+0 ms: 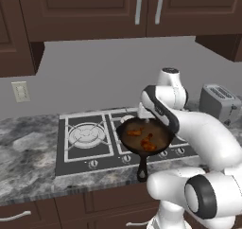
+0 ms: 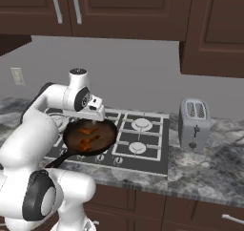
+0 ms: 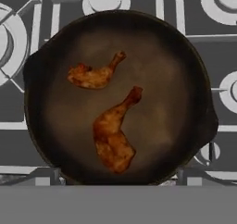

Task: Take the chicken drumsticks from the pan and place one on each plate on the dining counter.

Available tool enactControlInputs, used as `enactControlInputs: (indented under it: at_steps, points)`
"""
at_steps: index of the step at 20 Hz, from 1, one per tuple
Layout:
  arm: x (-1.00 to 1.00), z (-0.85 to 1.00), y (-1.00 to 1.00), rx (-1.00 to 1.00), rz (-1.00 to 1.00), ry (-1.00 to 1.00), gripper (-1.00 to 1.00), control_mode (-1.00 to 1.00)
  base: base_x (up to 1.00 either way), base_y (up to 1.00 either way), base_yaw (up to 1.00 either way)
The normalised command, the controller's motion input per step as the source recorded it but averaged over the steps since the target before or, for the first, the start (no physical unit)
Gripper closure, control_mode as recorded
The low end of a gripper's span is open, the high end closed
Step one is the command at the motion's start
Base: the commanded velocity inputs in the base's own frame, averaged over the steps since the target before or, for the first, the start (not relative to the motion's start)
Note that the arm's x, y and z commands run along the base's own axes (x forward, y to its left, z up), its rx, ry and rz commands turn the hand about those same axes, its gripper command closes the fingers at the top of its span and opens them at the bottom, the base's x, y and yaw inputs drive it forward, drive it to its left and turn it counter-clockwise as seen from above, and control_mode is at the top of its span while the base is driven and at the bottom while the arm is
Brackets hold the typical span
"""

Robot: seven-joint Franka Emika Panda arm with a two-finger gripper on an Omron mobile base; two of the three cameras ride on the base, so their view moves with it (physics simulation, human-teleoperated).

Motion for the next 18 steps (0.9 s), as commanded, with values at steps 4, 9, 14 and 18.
enactControlInputs:
  at_steps: [4, 9, 14, 18]
  points:
    - [0.44, -0.73, 0.00, 0.00, -0.02, 0.11, -1.00, -1.00, 0.00, 0.00, 0.00]
    - [0.40, -0.77, 0.00, 0.00, -0.02, 0.09, -1.00, -1.00, 0.00, 0.00, 0.00]
    - [0.34, -0.72, 0.08, -0.02, -0.03, 0.06, -1.00, -1.00, 0.00, 0.00, 0.00]
    - [0.26, -0.64, 0.15, -0.04, -0.03, 0.05, -1.00, -1.00, 0.00, 0.00, 0.00]
